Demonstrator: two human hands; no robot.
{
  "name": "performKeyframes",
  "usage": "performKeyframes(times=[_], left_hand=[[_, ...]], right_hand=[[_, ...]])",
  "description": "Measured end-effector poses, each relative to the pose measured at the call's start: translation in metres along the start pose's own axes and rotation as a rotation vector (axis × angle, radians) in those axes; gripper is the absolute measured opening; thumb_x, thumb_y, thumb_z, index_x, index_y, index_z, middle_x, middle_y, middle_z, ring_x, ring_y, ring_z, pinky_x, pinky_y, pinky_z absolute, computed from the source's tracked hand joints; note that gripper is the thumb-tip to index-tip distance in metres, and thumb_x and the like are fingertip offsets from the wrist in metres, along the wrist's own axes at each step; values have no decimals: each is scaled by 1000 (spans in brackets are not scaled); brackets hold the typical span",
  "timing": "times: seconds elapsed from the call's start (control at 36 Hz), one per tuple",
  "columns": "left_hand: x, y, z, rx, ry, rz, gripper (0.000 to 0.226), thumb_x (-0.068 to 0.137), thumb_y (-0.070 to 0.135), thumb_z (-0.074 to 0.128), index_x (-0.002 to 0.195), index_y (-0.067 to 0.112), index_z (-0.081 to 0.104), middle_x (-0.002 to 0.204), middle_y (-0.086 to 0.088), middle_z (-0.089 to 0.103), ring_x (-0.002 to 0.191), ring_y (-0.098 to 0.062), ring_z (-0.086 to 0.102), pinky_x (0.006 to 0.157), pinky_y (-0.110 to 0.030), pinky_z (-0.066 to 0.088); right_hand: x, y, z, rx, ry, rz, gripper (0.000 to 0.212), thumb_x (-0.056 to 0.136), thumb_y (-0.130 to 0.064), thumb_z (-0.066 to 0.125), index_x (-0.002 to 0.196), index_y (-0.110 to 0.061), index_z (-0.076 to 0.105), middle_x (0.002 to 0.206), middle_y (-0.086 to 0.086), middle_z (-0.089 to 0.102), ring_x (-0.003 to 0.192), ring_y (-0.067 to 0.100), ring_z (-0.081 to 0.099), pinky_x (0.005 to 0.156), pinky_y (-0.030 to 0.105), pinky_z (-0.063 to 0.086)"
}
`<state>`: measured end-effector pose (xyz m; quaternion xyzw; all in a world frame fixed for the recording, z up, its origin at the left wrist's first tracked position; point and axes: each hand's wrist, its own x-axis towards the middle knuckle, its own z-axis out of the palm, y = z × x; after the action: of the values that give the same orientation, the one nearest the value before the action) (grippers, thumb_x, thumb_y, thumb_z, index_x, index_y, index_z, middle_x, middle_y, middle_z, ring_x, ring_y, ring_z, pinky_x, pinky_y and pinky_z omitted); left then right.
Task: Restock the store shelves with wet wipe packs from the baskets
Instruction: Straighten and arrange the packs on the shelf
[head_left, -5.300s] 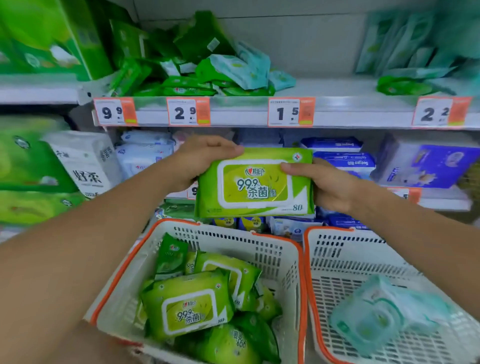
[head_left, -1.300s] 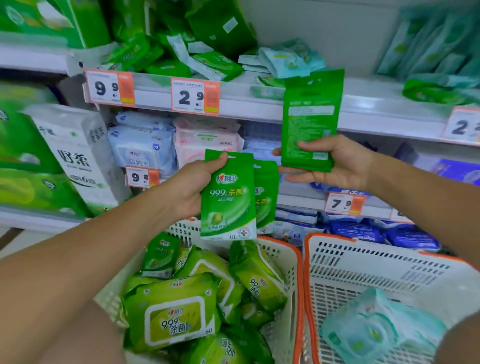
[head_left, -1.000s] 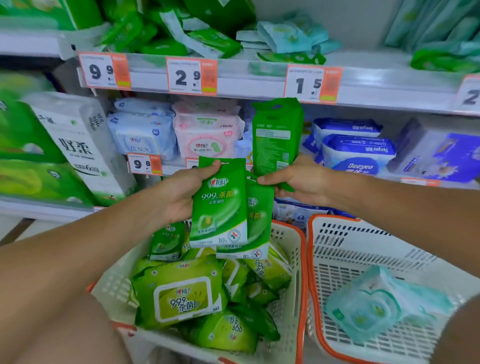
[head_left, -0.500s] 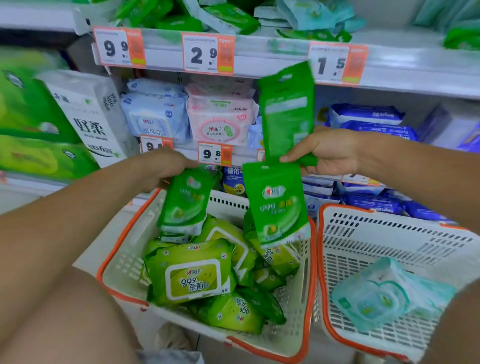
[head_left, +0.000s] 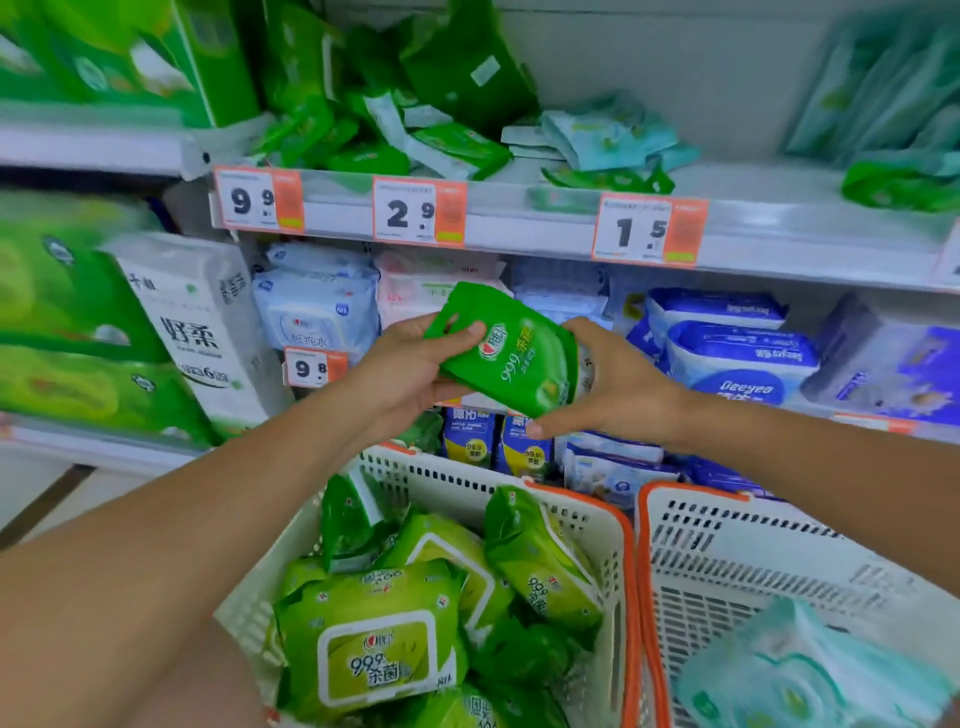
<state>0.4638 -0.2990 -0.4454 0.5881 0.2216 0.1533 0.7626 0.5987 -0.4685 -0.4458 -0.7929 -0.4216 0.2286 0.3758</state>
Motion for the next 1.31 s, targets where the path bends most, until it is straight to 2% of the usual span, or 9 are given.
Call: performKeyframes(times=[0.11, 0.22, 0.31, 0.53, 0.69, 0.92, 1.11, 1.22, 1.31], left_hand=[[4, 2, -5, 40, 2, -8, 10, 94, 16, 63, 102, 12, 68, 88, -4, 76, 79, -16, 72, 70, -31, 62], [4, 4, -9, 164, 5, -140, 19, 98, 25, 59, 105, 11, 69, 91, -6, 77, 80, -18, 74, 66, -30, 62], [1, 2, -20, 747, 33, -81, 13, 93, 21, 69, 99, 10, 74, 89, -5, 76, 84, -18, 71, 66, -21, 58], [27, 110, 0, 1312, 229, 911, 34, 92, 42, 58, 110, 16, 70, 102, -1, 73, 96, -18, 66, 84, -33, 52], [121, 162, -3, 1708, 237, 329, 63, 98, 54, 43, 149, 16, 39, 153, -17, 37, 140, -37, 37, 114, -45, 34], [171, 178, -14, 1326, 364, -65, 115, 77, 78, 57, 156, 6, 16, 159, -14, 29, 142, -34, 34, 114, -39, 33], [192, 175, -15, 1042, 569, 59, 76, 76, 29, 85, 135, -1, 46, 129, -16, 59, 116, -34, 59, 94, -40, 51], [187, 171, -10, 759, 303, -78, 6, 94, 6, 63, 91, 3, 60, 77, -9, 70, 64, -20, 68, 60, -34, 58], [181, 169, -6, 543, 98, -183, 26, 98, -6, 50, 76, 6, 59, 60, -4, 70, 46, -13, 65, 45, -26, 55]], right_hand=[[-4, 0, -14, 284, -177, 95, 34, 79, -5, 81, 107, -7, 62, 110, 21, 70, 86, 22, 71, 72, 41, 63], [-5, 4, -17, 342, -412, 189, 41, 84, -19, 75, 121, -4, 64, 112, 19, 72, 91, 26, 71, 72, 36, 63], [-3, 9, -7, 107, -577, 274, 39, 95, -22, 67, 127, -1, 58, 112, 25, 70, 88, 33, 73, 77, 40, 62], [41, -59, -91, -189, 418, -321, 7, 83, -15, 75, 89, -13, 71, 77, 2, 71, 60, 5, 64, 63, 26, 54], [94, -92, -150, -678, 319, 125, 50, 85, -55, 69, 120, -19, 62, 122, 5, 63, 108, 25, 62, 81, 26, 45], [160, -90, -141, -262, 25, 389, 106, 41, -57, 94, 128, -11, 55, 129, 8, 61, 115, 30, 60, 101, 48, 50], [196, -80, -119, 96, 403, -76, 79, 47, -12, 100, 116, -21, 61, 109, 1, 66, 91, 16, 66, 82, 29, 59], [204, -85, -123, 442, 439, -139, 85, 47, 6, 94, 122, -11, 57, 106, 6, 71, 91, 20, 71, 77, 34, 61], [202, -87, -127, 681, 247, -37, 59, 67, 15, 79, 121, 1, 60, 92, 9, 75, 76, 18, 74, 68, 31, 62]])
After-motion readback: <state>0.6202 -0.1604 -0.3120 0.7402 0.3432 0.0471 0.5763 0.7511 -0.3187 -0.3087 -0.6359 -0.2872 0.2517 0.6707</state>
